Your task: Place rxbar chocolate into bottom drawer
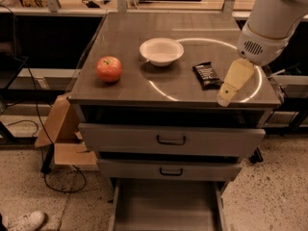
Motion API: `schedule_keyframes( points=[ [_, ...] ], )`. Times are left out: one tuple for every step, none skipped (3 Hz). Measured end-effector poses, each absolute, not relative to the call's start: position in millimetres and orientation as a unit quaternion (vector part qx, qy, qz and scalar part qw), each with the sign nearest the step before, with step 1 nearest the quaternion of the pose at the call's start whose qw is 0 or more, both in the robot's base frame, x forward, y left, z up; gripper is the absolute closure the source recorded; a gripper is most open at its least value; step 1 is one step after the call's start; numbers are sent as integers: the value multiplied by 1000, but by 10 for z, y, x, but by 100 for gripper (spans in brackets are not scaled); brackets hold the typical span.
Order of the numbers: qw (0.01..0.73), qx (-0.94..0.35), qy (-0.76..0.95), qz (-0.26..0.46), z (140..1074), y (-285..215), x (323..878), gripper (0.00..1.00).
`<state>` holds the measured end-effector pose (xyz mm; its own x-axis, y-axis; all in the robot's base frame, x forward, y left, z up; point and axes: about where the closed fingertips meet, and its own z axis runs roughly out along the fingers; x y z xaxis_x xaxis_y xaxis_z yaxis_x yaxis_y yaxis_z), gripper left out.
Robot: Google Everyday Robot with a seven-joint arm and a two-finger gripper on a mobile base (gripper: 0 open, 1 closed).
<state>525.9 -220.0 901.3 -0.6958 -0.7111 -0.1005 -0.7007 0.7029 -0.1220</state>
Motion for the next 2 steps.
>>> schedule_keyframes(
  points=[
    [83, -374, 923, -34, 9038, -2114, 5372, 0],
    [81, -335, 938, -29, 8971, -2074, 5569, 0]
  ],
)
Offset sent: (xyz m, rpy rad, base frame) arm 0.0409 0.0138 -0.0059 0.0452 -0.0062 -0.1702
